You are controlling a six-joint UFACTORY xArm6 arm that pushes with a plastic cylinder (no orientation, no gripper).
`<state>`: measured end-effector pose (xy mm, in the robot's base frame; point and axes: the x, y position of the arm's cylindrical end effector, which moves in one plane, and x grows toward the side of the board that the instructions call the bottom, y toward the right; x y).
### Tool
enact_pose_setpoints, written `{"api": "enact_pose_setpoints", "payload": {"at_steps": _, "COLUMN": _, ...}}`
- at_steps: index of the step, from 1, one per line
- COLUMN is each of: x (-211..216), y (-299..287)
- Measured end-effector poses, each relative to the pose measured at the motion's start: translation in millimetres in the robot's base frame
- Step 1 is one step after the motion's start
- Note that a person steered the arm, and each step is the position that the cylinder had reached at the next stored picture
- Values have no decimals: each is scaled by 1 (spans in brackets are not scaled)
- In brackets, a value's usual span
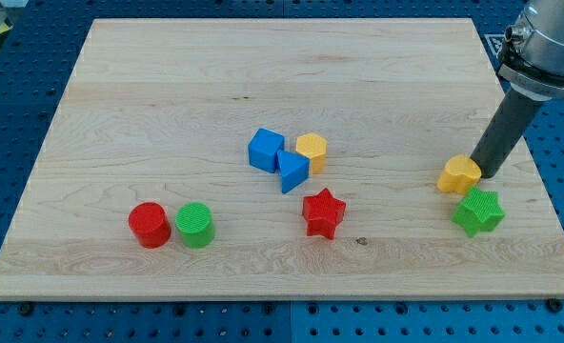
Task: Move the yellow heart from the green star
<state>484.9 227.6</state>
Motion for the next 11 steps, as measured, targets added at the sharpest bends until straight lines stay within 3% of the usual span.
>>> {"api": "enact_pose_setpoints", "payload": {"at_steps": 4, "x": 33, "y": 0}}
{"api": "enact_pose_setpoints", "payload": {"at_steps": 8, "x": 15, "y": -16}}
{"api": "enact_pose_setpoints", "payload": {"at_steps": 11, "x": 9, "y": -65}}
